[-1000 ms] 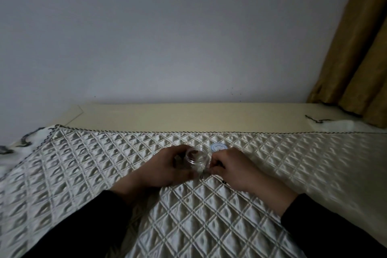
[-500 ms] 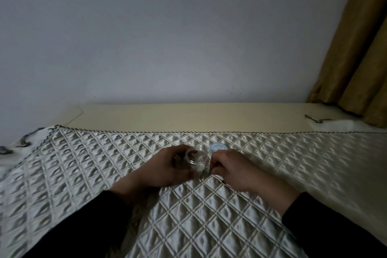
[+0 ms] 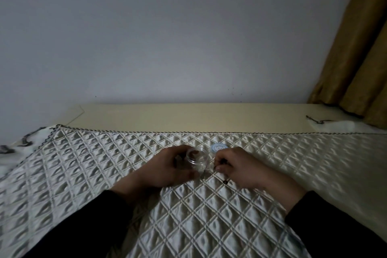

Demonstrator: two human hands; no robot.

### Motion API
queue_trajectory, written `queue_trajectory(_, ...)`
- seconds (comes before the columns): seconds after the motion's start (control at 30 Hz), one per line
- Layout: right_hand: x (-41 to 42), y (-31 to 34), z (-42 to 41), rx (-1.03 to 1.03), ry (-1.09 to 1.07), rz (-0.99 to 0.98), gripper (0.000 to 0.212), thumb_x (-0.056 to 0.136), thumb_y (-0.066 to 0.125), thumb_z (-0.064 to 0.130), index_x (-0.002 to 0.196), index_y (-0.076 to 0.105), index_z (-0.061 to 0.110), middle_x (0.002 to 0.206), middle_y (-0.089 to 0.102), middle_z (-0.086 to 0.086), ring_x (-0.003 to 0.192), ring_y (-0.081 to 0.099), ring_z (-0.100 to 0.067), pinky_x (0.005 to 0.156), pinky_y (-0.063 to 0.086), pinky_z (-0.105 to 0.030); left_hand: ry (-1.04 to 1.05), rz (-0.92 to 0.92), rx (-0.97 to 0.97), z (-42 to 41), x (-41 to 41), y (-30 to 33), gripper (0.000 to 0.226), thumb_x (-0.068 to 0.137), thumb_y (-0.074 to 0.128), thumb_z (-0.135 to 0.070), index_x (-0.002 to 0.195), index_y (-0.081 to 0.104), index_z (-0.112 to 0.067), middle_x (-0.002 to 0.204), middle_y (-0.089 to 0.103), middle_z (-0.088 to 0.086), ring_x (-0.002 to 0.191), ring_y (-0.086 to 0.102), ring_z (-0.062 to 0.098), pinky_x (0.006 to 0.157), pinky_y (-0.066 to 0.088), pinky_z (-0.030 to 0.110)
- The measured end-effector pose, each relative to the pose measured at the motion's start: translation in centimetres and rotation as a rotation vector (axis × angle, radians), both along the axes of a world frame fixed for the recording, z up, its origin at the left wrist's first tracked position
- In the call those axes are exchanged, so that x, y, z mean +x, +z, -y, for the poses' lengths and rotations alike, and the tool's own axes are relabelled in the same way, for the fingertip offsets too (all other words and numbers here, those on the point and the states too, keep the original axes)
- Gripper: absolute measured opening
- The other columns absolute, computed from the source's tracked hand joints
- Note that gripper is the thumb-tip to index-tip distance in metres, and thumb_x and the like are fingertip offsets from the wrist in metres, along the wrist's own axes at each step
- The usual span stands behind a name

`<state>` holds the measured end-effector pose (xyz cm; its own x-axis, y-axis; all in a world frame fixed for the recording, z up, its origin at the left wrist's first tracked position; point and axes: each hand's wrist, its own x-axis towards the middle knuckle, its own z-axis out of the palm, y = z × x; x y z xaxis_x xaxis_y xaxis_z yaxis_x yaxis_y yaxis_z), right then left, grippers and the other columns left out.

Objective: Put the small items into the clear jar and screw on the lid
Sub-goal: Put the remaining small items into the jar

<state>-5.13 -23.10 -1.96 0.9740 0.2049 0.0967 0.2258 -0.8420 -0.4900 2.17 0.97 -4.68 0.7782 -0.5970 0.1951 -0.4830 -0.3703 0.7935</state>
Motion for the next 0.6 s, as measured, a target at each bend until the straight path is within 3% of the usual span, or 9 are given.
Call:
queue_trajectory(0.1, 0.1, 0.3, 0.3, 0.032, -0.020, 0.043, 0.014, 0.090, 0.066, 0.014, 0.079, 0.063, 0.022, 0.077, 0.068, 0.003, 0.067, 0.062, -0.008, 0.060, 0.042, -0.019, 0.003, 0.016, 0.015, 0.0, -0.1, 0.2, 0.061, 0.074, 0.092, -0.045, 0.130, 0.078, -0.025, 0.122, 0.087, 0.004, 0.120, 0.081, 0.032, 0.107, 0.064, 0.056)
queue_trajectory(0.27, 0.3, 0.6, -0.2, 0.206, -0.048, 0.189, 0.030, 0.090, 0.068, 0.015, 0.070, 0.054, 0.031, 0.064, 0.056, 0.011, 0.057, 0.050, 0.002, 0.057, 0.037, -0.017, 0.010, -0.006, 0.017, 0.1, -0.2, 0.2, 0.057, 0.077, 0.093, -0.036, 0.130, 0.078, -0.022, 0.124, 0.086, 0.009, 0.122, 0.080, 0.038, 0.108, 0.063, 0.060)
queue_trajectory(0.4, 0.4, 0.2, -1.3, 0.322, -0.020, 0.268, 0.020, 0.091, 0.065, 0.014, 0.076, 0.056, 0.024, 0.062, 0.055, 0.010, 0.054, 0.044, -0.001, 0.056, 0.038, -0.021, 0.003, -0.028, -0.005, 0.2, -0.3, 0.3, 0.062, 0.072, 0.093, -0.046, 0.128, 0.078, -0.023, 0.122, 0.086, 0.010, 0.120, 0.080, 0.040, 0.108, 0.063, 0.062)
queue_trajectory(0.6, 0.4, -0.1, -2.0, 0.333, 0.028, 0.302, 0.014, 0.096, 0.059, 0.015, 0.084, 0.054, 0.020, 0.063, 0.052, 0.010, 0.054, 0.043, -0.004, 0.055, 0.035, -0.025, -0.007, -0.055, -0.025, 0.2, -0.4, 0.4, 0.056, 0.071, 0.093, -0.050, 0.120, 0.079, -0.027, 0.118, 0.086, 0.012, 0.117, 0.079, 0.044, 0.104, 0.064, 0.064)
